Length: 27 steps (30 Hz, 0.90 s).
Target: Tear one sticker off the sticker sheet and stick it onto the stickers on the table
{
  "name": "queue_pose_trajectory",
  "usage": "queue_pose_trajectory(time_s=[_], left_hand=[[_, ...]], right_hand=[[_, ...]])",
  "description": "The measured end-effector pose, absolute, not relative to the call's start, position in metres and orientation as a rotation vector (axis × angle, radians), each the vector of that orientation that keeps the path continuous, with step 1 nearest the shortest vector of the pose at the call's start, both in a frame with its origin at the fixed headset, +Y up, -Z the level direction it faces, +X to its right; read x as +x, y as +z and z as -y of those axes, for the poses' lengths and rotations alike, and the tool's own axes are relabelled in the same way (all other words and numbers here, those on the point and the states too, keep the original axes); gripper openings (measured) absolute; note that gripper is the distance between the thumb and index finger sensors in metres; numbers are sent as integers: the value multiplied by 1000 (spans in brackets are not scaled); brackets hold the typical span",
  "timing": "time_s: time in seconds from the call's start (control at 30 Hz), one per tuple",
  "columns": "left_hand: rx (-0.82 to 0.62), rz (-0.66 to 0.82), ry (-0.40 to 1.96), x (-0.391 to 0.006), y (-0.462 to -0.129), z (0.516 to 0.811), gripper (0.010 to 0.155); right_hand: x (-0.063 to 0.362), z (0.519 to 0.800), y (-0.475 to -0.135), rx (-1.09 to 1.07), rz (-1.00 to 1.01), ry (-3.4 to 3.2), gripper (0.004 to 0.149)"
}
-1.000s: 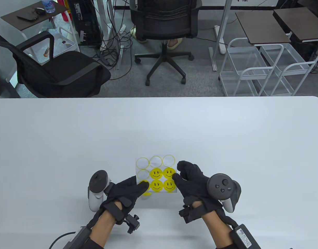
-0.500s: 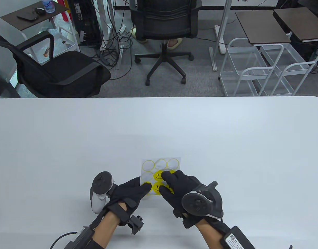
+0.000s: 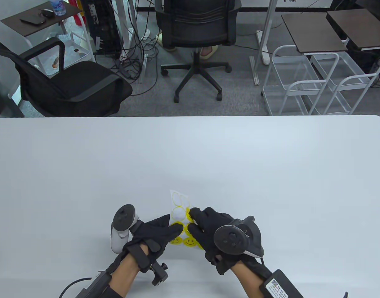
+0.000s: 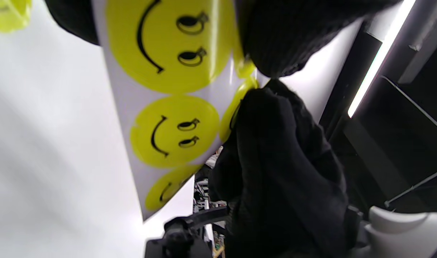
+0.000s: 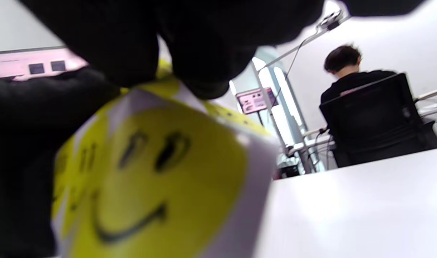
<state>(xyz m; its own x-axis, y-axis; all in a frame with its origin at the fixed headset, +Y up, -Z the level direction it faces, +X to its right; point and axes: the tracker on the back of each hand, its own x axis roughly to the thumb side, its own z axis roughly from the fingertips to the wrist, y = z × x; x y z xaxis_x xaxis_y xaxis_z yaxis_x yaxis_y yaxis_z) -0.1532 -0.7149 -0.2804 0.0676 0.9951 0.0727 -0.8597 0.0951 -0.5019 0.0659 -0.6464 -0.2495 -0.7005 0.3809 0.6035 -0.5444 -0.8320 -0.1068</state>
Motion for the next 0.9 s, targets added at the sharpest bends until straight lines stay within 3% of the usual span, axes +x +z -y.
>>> queue_pose_trajectory(time_s=[0.37,0.57,0.9], left_hand=[[-21,546,1055,-143,-265,681,43],[19,595,993,-143,-262,676,42],[-46,596,1093,-146,-266,683,42]], right_hand=[[59,645,-246,905,358,2492,48],[60,644,-245,933,357,2456,47],[75,647,-250,831,384,2356,43]])
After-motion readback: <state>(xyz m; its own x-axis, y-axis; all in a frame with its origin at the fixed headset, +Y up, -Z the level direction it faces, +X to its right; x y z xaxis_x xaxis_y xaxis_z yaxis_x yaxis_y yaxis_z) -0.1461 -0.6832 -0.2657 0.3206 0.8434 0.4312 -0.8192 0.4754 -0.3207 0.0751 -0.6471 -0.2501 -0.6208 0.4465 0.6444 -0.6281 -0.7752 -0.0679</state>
